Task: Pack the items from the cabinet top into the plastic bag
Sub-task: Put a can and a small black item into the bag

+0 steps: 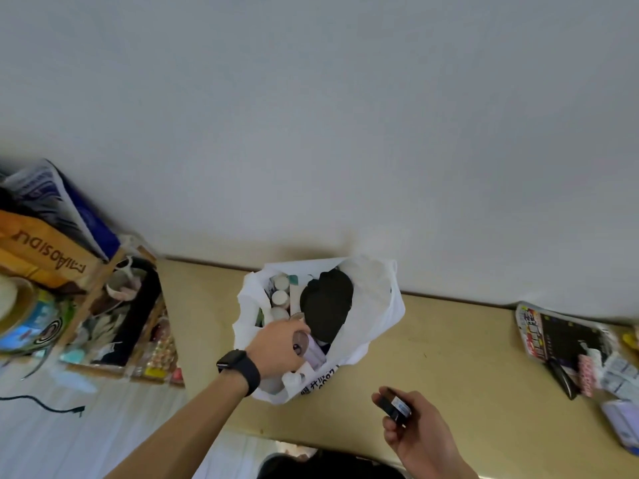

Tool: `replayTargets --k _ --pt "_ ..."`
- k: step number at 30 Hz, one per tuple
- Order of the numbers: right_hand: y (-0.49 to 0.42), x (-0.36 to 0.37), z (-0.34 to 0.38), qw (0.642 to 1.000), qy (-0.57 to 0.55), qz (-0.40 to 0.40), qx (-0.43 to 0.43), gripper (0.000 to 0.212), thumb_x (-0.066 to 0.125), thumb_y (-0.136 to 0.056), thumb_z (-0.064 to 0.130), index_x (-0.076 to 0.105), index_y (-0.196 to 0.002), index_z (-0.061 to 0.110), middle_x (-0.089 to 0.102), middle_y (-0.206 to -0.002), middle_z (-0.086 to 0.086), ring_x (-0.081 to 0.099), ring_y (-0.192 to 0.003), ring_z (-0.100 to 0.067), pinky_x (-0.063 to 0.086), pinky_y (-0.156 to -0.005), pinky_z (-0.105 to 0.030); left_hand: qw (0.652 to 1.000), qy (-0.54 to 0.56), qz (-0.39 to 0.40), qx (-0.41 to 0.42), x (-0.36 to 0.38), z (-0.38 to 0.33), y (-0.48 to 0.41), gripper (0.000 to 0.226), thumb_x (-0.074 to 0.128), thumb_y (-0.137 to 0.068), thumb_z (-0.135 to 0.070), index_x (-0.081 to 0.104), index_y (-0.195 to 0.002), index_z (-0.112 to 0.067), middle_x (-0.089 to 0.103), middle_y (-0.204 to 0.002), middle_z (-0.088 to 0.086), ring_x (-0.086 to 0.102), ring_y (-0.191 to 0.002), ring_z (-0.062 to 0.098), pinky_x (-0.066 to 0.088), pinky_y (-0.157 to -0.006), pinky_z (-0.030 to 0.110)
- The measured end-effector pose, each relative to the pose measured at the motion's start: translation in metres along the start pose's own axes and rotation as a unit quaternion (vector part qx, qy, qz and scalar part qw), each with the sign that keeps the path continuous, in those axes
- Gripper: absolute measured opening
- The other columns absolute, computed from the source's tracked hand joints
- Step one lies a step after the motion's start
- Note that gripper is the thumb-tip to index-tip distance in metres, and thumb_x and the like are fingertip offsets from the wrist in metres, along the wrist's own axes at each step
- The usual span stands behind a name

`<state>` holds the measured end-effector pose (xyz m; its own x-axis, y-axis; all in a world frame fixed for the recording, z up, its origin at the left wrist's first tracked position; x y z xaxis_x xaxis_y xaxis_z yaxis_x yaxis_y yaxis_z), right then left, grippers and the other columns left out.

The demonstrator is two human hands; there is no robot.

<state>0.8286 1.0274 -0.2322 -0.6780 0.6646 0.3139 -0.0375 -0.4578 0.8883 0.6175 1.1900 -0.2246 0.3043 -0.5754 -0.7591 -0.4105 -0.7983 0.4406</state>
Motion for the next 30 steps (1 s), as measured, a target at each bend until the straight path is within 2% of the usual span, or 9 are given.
replayTargets --k 4,7,10,14,17,20,23,27,30 --pt "-0.002 0.018 -0.006 1.0 0.009 0.009 0.001 0.034 0.06 -0.068 0.015 0.065 -0.098 0.0 0.071 -0.089 -0.022 0.039 -0.045 -0.02 0.031 -0.039 -0.025 0.997 0.009 0.071 0.008 0.01 0.001 -0.005 0.06 0.078 -0.061 -0.04 0.064 -0.117 -0.025 0.065 -0.111 -0.007 0.06 -0.099 0.015 0.053 -0.085 0.032" --pt "-0.003 0.033 -0.006 0.999 0.025 0.025 -0.011 0.024 0.055 -0.084 0.013 0.064 -0.1 -0.002 0.07 -0.092 -0.023 0.039 -0.049 -0.021 0.03 -0.045 -0.027 0.999 -0.016 0.052 0.004 0.017 0.004 -0.012 0.013 0.07 -0.074 -0.026 0.063 -0.085 -0.024 0.065 -0.088 0.0 0.059 -0.081 0.022 0.053 -0.072 0.035" --pt "-0.003 0.047 -0.005 0.998 0.039 0.034 -0.019 0.02 0.054 -0.089 0.012 0.065 -0.097 -0.003 0.069 -0.091 -0.024 0.039 -0.049 -0.021 0.03 -0.046 -0.027 0.999 0.005 0.051 0.01 0.027 0.009 -0.015 0.017 0.065 -0.076 -0.019 0.049 -0.069 -0.02 0.054 -0.073 0.0 0.053 -0.069 0.025 0.043 -0.062 0.035" --pt "-0.006 0.059 -0.007 0.996 0.074 0.031 -0.029 0.018 0.055 -0.091 0.01 0.067 -0.095 -0.003 0.067 -0.09 -0.023 0.04 -0.048 -0.02 0.03 -0.044 -0.027 0.992 -0.118 0.012 0.032 0.026 0.018 -0.01 0.022 0.056 -0.087 -0.035 0.061 -0.106 -0.025 0.057 -0.115 -0.003 0.053 -0.106 0.023 0.046 -0.085 0.035" --pt "-0.009 0.066 -0.008 0.992 0.113 0.028 -0.039 0.017 0.057 -0.092 0.01 0.069 -0.089 0.0 0.067 -0.086 -0.02 0.041 -0.05 -0.019 0.03 -0.046 -0.027 0.969 -0.244 0.018 0.021 0.012 0.03 -0.008 0.038 0.052 -0.091 -0.027 0.055 -0.129 -0.024 0.042 -0.142 0.003 0.028 -0.14 0.026 0.024 -0.115 0.045" --pt "-0.017 0.081 -0.008 0.986 0.153 0.038 -0.047 0.016 0.058 -0.093 0.015 0.068 -0.086 0.004 0.065 -0.081 -0.016 0.044 -0.054 -0.017 0.032 -0.05 -0.027 0.945 -0.326 -0.015 0.026 -0.01 0.037 -0.002 0.044 0.053 -0.091 -0.019 0.053 -0.134 -0.025 0.026 -0.157 0.008 0.007 -0.15 0.028 0.004 -0.12 0.052" --pt "-0.045 0.105 -0.003 0.974 0.211 0.04 -0.067 0.023 0.054 -0.097 0.019 0.063 -0.083 0.003 0.058 -0.065 -0.013 0.045 -0.051 -0.017 0.032 -0.051 -0.029 0.928 -0.355 -0.112 0.0 -0.032 0.047 0.007 0.053 0.062 -0.078 -0.008 0.059 -0.128 -0.025 0.015 -0.163 0.011 0.0 -0.151 0.032 0.002 -0.116 0.065" --pt "-0.082 0.143 0.002 0.928 0.362 0.028 -0.086 0.031 0.059 -0.097 0.038 0.058 -0.088 0.008 0.056 -0.072 -0.01 0.05 -0.055 -0.015 0.042 -0.05 -0.025 0.939 -0.302 -0.099 -0.132 -0.049 0.07 0.016 0.062 0.05 -0.083 -0.006 0.04 -0.14 -0.028 -0.009 -0.163 0.013 0.0 -0.146 0.046 0.009 -0.113 0.065" --pt "-0.094 0.162 -0.001 0.829 0.546 0.007 -0.122 0.051 0.055 -0.09 0.061 0.056 -0.076 0.013 0.059 -0.069 -0.004 0.055 -0.056 -0.014 0.044 -0.05 -0.023 0.957 -0.209 -0.102 -0.173 -0.059 0.078 0.025 0.058 0.046 -0.085 -0.006 0.038 -0.137 -0.031 -0.006 -0.162 0.011 0.044 -0.123 0.038 0.043 -0.096 0.05"
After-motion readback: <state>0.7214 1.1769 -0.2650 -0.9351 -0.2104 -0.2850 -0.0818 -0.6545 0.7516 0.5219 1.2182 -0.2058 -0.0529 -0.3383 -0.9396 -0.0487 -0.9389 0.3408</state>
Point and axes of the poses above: each hand's wrist, its own y-axis away from the middle knuckle, its own x-axis out of the palm, z = x × y, the point moved 5 cm from there along -y, towards the middle knuckle
